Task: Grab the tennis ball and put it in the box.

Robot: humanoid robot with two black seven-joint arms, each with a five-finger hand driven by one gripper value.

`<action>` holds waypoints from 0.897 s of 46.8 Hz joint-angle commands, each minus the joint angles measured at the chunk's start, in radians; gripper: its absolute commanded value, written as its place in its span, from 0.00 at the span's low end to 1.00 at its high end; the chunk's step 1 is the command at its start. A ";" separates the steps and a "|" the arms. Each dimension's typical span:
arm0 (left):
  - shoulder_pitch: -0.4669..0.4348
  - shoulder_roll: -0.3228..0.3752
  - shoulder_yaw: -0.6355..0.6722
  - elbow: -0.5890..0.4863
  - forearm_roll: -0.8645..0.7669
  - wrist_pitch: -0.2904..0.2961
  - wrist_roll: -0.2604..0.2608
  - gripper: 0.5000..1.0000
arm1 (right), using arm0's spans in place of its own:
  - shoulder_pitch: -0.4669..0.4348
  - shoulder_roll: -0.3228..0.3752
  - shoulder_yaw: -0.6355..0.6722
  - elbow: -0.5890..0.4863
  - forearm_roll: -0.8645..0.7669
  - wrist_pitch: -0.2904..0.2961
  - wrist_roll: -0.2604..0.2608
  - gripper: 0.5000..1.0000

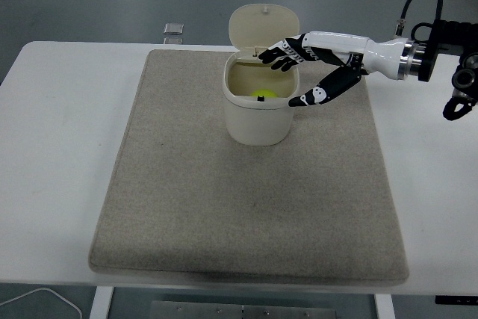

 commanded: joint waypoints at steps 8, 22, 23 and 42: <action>0.000 0.000 0.001 0.000 0.000 0.000 0.000 0.98 | -0.009 -0.086 0.013 0.001 0.157 0.099 -0.059 0.72; 0.000 0.000 0.001 0.000 0.000 0.000 0.000 0.98 | -0.080 -0.099 0.012 -0.043 0.328 0.054 -0.115 0.72; 0.001 0.000 0.000 0.000 0.000 0.001 0.000 0.98 | -0.086 -0.096 0.012 -0.049 0.347 0.040 -0.123 0.71; 0.001 0.000 0.000 0.000 0.000 0.000 0.000 0.98 | -0.132 -0.063 0.006 -0.118 0.684 -0.132 -0.191 0.72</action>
